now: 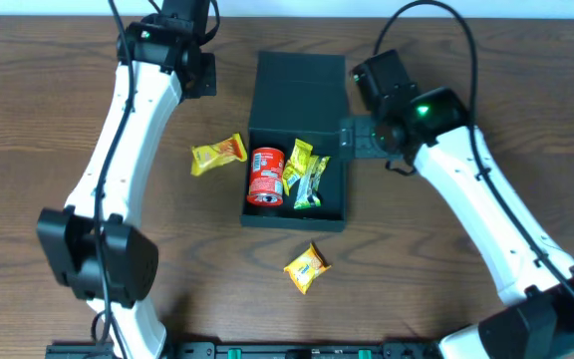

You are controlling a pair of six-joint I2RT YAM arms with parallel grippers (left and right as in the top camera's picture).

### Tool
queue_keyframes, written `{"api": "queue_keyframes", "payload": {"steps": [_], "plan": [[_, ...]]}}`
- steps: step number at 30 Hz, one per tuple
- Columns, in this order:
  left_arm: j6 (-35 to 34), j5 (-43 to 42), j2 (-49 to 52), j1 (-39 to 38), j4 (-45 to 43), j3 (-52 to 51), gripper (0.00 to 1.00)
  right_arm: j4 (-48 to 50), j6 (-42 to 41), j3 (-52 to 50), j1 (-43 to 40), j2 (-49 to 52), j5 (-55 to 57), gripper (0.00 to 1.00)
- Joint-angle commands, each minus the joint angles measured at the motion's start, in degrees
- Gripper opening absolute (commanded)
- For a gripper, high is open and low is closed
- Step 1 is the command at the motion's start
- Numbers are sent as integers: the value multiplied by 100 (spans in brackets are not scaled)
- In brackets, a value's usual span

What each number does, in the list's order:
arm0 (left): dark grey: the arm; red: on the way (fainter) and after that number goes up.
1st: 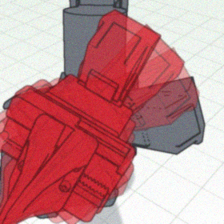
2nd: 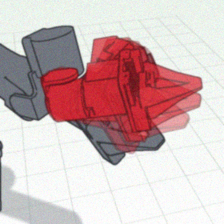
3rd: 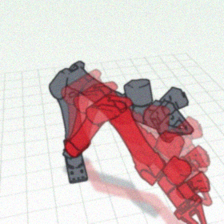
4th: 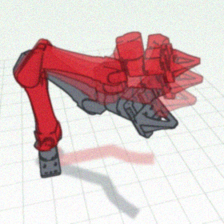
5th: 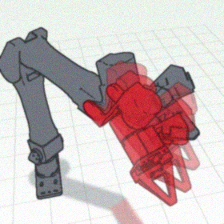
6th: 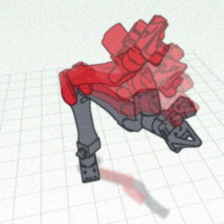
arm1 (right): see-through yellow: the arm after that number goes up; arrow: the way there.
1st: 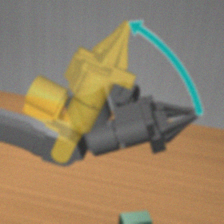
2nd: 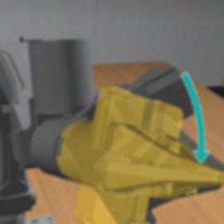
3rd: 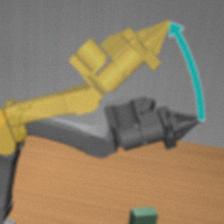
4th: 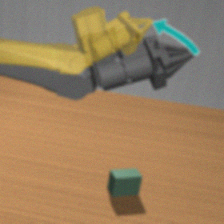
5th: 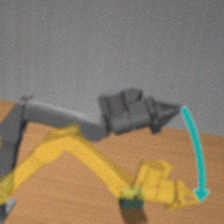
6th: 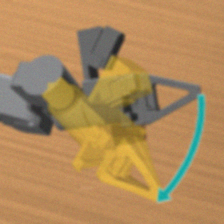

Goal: Pack container
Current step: 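Carry the orange candy toward the box with the left gripper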

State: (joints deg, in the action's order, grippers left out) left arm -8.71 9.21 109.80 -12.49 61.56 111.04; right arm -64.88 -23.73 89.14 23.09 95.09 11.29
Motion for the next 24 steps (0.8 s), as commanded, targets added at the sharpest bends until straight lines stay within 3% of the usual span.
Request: {"api": "queue_keyframes", "payload": {"steps": [1, 2, 3, 5, 6, 11, 13, 24], "plan": [[249, 0, -190, -22, 103, -28, 6, -50, -83, 11, -181, -111, -26, 99], [660, -109, -179, -26, 105, -33, 6, -59, -76, 11, -203, -111, -81, 99], [1132, -245, -146, -31, 98, -46, 13, -68, -24, 11, -208, -111, -114, 99], [2382, -649, -85, -31, 76, -94, 52, -87, 90, 11, -208, -111, -122, 99], [2959, -765, -55, -31, 79, -118, 59, -103, 131, 11, -205, -111, -122, 99], [5786, -787, 210, 52, 365, -433, 81, -437, 249, 11, -208, -111, -120, 99], [6452, -892, 409, 90, 485, -516, 88, -531, 289, 11, -208, -111, -118, 99], [6957, -1327, 1700, 83, 872, -538, 88, -634, 518, 11, -208, -111, -114, 99]]}}
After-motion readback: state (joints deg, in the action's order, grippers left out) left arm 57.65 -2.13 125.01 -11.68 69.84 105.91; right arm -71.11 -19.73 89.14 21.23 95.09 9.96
